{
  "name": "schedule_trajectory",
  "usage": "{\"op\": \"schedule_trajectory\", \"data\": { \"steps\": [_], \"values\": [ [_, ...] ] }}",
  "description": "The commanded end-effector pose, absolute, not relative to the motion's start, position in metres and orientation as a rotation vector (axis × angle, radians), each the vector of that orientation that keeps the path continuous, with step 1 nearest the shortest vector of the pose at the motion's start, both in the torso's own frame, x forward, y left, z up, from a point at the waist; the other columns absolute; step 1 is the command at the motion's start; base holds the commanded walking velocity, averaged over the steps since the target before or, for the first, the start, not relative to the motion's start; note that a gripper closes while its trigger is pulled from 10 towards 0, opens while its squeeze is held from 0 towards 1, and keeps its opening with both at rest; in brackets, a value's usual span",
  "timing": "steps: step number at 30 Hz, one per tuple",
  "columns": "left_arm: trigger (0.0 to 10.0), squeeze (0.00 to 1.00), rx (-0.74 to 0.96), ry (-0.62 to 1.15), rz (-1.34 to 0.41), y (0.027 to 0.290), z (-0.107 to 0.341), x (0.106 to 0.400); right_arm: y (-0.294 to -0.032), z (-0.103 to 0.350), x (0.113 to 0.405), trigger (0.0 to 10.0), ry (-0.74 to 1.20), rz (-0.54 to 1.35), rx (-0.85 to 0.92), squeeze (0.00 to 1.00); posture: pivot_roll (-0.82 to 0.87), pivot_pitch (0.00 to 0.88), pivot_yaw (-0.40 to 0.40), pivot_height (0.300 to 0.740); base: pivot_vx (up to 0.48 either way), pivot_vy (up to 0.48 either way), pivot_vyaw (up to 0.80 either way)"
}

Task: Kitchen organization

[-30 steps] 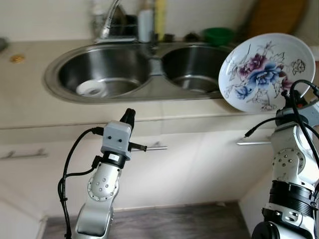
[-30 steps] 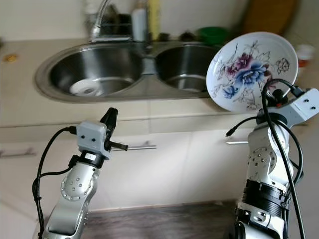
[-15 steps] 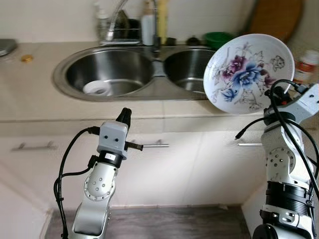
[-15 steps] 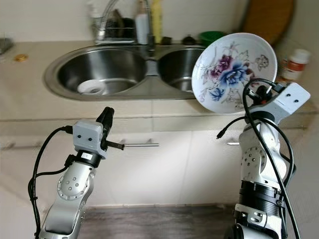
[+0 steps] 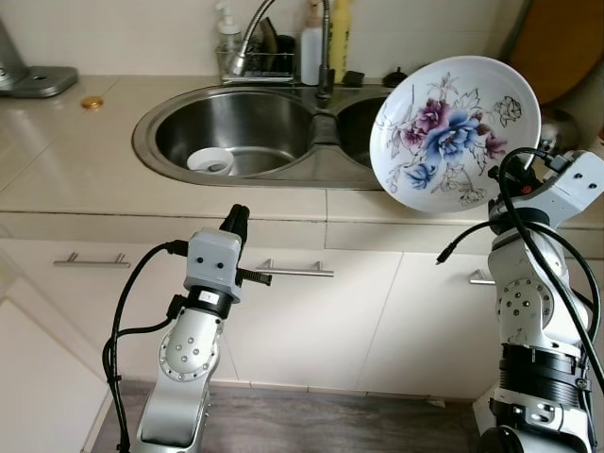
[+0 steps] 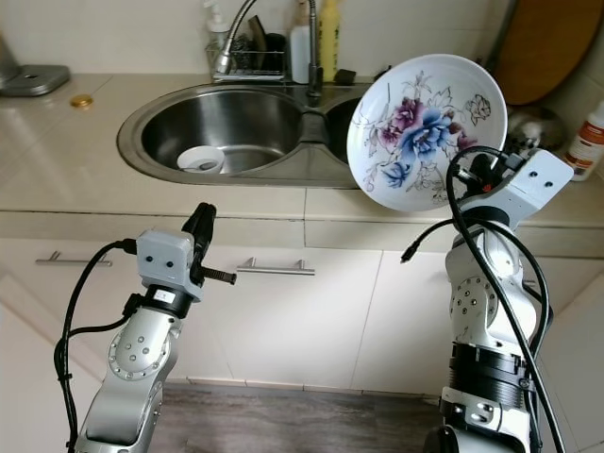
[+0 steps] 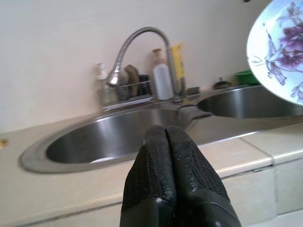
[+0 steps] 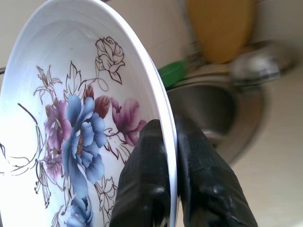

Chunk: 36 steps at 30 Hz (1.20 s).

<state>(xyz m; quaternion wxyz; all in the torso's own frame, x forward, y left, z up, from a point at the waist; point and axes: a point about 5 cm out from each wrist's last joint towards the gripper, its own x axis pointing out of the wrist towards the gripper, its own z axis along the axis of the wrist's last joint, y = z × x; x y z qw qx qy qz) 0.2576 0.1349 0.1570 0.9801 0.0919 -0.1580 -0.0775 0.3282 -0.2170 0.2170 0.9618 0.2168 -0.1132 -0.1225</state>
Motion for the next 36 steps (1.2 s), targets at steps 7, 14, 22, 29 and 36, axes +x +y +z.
{"op": "schedule_trajectory", "data": {
  "steps": [7,14,22,29,36],
  "values": [
    [10.0,0.00,0.172,-0.351,-0.161,0.1339,0.1629,0.2567,-0.2141,0.2280,0.3266,0.0,-0.272,-0.210,0.427,0.00,0.09,0.000,-0.023,0.740,0.409,0.000,0.00],
    [10.0,0.00,0.168,-0.352,-0.166,0.1334,0.1631,0.2571,-0.2138,0.2279,0.3266,0.0,-0.270,-0.201,0.408,0.00,0.08,0.000,-0.022,0.740,0.409,0.000,0.34],
    [10.0,0.00,0.167,-0.354,-0.169,0.1332,0.1632,0.2578,-0.2138,0.2286,0.3277,0.0,-0.271,-0.193,0.412,0.00,0.08,0.000,-0.021,0.740,0.363,0.000,0.19],
    [10.0,0.00,0.169,-0.353,-0.173,0.1331,0.1630,0.2577,-0.2133,0.2280,0.3278,0.0,-0.267,-0.191,0.412,0.00,0.08,0.000,-0.021,0.740,0.314,0.000,0.00],
    [10.0,0.00,0.169,-0.350,-0.181,0.1306,0.1628,0.2573,-0.2154,0.2257,0.3291,0.0,-0.238,-0.207,0.405,0.00,0.08,0.000,-0.022,0.740,0.077,0.000,0.00]
  ]
}}
